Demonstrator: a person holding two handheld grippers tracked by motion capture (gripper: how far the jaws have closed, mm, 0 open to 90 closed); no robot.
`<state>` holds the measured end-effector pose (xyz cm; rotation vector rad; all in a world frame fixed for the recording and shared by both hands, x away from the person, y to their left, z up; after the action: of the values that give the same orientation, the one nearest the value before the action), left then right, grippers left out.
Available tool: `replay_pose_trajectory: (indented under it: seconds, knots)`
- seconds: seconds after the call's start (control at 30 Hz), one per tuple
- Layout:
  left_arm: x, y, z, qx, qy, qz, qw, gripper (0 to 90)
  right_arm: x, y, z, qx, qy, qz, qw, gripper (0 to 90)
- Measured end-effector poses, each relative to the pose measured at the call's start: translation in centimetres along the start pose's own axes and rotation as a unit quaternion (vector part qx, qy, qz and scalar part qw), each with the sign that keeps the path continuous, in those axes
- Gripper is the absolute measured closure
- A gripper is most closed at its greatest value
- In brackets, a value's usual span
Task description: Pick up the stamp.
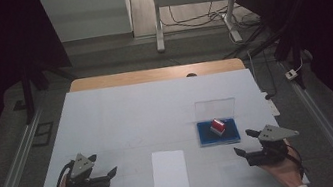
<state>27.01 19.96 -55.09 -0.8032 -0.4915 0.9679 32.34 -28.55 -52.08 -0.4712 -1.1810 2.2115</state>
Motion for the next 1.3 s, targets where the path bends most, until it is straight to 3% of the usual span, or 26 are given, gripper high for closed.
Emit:
replay_pose_trajectory:
  seconds: [0.43,0.77,1.0,1.3]
  knots:
    - [-0.1,-0.1,-0.1,0.006,0.005,-0.002,1.0,15.8,0.2,0.1,0.4,0.008,0.014,0.014,0.9998,25.8]
    - [-0.2,-0.2,-0.2,0.009,0.003,-0.006,0.9999,15.8,0.4,-0.1,0.6,0.01,0.006,0.01,0.9999,28.0]
    - [-0.2,-0.3,-0.2,0.008,0.002,-0.006,0.9999,16.0,0.7,-1.3,0.7,-0.002,0.01,0.021,0.9997,27.5]
    - [-0.1,-0.3,-0.4,0.011,0.005,-0.006,0.9999,16.0,0.8,-2.7,0.8,0.015,0.006,0.019,0.9997,29.2]
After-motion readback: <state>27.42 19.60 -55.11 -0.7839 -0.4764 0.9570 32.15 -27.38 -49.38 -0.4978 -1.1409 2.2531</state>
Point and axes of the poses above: each handheld gripper's, and its own axes: z roughly backward along the jaws, y roughly out of its underside, x roughly to its left, the point moved 6 cm from there along -z, roughly forward along the jaws, and after that the axes turned 4 degrees about -y, right-handed, at the moved point
